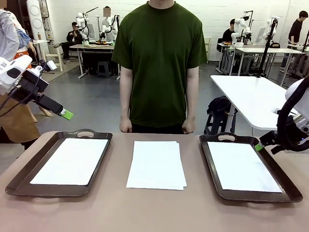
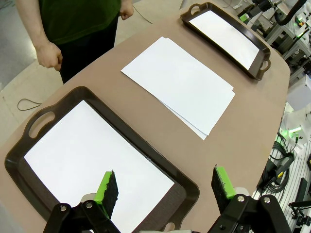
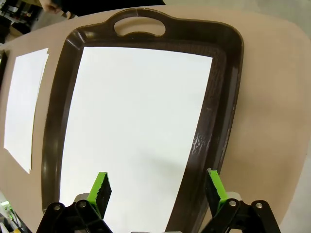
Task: Sort the A4 documents.
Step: Receive the A4 Paper.
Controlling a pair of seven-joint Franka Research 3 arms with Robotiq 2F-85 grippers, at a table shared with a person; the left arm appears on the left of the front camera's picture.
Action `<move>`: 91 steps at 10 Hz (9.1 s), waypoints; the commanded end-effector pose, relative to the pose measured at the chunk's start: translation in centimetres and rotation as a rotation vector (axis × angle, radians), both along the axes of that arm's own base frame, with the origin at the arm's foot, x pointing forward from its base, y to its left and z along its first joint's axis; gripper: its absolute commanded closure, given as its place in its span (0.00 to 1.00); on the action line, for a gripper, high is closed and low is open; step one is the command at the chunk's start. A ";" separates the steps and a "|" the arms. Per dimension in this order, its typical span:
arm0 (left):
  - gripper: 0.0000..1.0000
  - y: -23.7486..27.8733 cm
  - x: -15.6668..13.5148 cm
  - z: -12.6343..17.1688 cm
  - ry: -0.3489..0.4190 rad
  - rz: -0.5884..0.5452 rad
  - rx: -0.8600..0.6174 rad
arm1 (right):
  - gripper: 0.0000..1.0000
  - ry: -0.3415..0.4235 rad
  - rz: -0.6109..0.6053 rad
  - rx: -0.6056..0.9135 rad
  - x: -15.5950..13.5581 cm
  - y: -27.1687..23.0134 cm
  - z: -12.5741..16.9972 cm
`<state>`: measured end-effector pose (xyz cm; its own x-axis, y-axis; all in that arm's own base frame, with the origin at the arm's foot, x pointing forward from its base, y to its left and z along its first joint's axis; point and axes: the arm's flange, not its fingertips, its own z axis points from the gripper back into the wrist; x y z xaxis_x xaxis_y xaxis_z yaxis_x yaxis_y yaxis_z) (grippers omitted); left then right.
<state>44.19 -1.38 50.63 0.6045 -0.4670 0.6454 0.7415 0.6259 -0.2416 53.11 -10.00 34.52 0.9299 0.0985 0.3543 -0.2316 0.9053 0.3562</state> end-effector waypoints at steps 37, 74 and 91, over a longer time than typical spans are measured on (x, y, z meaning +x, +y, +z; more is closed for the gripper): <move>0.00 0.1 -0.1 -0.1 -0.013 -0.010 0.011 | 0.00 -0.390 0.832 0.130 -7.8 3.3 15.6; 0.00 0.1 -0.1 -0.1 -0.013 -0.010 0.011 | 0.00 -0.390 0.832 0.130 -7.8 3.3 15.6; 0.00 0.1 -0.1 -0.1 -0.013 -0.010 0.011 | 0.00 -0.179 0.727 0.306 -8.0 12.5 16.8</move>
